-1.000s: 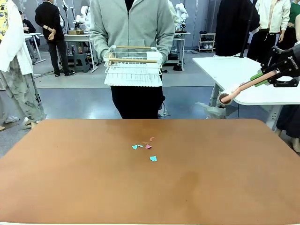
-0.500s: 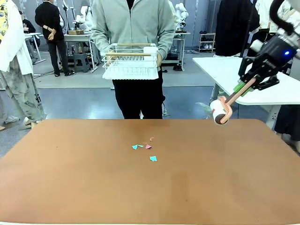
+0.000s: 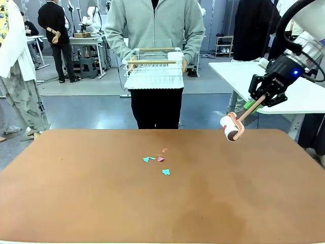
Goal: Clean the table.
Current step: Clean the table with the Lint Roller when the human lifts the Dish drying rack.
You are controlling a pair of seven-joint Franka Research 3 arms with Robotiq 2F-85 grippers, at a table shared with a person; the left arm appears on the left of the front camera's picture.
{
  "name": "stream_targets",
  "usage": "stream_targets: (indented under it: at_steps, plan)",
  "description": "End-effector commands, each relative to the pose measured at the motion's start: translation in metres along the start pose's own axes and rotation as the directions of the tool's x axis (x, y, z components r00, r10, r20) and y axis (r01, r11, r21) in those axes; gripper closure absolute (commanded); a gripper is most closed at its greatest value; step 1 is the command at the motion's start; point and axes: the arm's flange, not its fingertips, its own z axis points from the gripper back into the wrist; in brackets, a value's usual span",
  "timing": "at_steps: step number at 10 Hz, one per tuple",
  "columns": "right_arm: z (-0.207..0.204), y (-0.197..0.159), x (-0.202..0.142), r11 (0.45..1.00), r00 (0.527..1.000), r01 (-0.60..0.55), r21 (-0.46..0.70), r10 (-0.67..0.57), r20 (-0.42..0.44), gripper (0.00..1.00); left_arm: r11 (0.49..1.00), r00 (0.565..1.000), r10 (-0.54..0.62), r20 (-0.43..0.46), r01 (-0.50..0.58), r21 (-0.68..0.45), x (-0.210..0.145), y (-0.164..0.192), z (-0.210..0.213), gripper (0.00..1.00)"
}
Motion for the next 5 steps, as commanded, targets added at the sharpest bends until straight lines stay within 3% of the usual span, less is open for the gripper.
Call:
stream_targets:
  at_steps: [1, 5]
  plan:
    - [-0.0069, 0.0016, -0.0012, 1.000, 1.000, -0.008, -0.017, 0.007, -0.028, 0.79, 1.000, 1.000, -0.005, 0.005, 0.005, -0.007, -0.0020, -0.0020, 0.0028, 0.00]
    - [-0.0070, -0.0015, -0.0006, 1.000, 1.000, 0.000, -0.005, 0.000, -0.019, 0.79, 1.000, 1.000, -0.005, 0.005, 0.005, -0.007, -0.0020, -0.0020, 0.0028, 0.00]
